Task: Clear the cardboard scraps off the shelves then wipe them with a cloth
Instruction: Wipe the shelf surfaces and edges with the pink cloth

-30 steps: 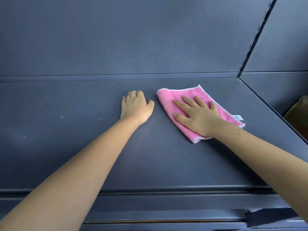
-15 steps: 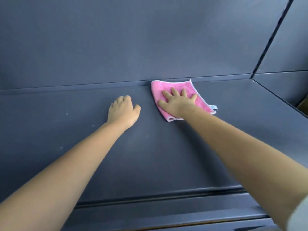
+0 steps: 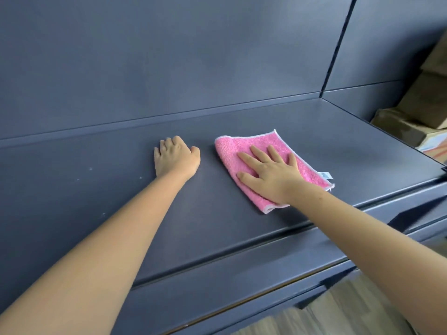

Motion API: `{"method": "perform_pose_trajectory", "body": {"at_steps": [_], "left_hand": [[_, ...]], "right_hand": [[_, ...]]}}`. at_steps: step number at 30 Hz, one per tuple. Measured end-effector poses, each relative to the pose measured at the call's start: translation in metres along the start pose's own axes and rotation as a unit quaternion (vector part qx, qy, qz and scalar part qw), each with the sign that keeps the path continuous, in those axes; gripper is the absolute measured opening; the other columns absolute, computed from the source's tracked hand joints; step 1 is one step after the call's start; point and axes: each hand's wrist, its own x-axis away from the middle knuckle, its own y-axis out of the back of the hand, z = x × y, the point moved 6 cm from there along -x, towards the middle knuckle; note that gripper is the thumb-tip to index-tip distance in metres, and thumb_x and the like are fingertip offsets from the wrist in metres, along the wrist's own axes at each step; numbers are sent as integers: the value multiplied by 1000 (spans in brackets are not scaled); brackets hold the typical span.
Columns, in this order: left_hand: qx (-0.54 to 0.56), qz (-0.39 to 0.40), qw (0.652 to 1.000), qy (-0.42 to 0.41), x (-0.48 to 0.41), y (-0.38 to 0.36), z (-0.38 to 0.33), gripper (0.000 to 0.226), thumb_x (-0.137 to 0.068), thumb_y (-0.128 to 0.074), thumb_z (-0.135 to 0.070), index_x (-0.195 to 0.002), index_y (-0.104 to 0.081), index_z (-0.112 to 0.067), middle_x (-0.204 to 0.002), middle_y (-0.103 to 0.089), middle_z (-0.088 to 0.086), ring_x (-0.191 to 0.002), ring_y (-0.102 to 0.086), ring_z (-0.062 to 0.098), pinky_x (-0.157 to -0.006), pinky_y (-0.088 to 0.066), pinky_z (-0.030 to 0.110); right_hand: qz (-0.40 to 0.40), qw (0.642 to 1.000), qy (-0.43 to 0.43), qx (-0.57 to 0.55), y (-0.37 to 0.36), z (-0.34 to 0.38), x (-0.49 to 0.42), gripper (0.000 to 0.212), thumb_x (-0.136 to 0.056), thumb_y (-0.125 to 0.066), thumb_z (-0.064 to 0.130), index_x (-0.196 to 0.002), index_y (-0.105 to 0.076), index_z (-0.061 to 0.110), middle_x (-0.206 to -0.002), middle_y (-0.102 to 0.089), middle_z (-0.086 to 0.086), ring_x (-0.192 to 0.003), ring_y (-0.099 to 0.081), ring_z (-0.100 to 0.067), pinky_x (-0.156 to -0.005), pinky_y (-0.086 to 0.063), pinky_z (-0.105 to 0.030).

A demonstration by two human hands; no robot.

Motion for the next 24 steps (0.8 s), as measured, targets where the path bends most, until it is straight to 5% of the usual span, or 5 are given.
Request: {"method": "perform_pose_trajectory", "body": {"at_steps": [13,17,24], "left_hand": [[76,-9,996,46,41,22,28,47,-96,-36,-30,-136,-37,-4,-144,-39,13,-131,-38,29,-104,-31,37],[60,-22,996,68,51,35,48,46,-96,-35,-30,-133,-39,-2,-142,-40,15,-129,-39,31,-102,-33,38],[37,-30,996,70,42,47,54,45,-96,-36,-29,-132,-40,-2,-140,-42,16,-128,-40,33,-101,-33,39]], "right_hand": [[4,994,-113,6,20,-108,9,57,-91,-18,58,-145,-5,45,-158,-3,10,-145,-2,-27,-112,-4,-60],[4,994,-106,2,18,-70,-15,58,-91,-18,57,-146,-7,40,-158,-3,6,-145,0,-31,-109,0,-65],[-12,999,44,8,-1,43,2,62,-89,-17,59,-146,-8,37,-158,-5,3,-144,0,-35,-105,2,-68]]}}
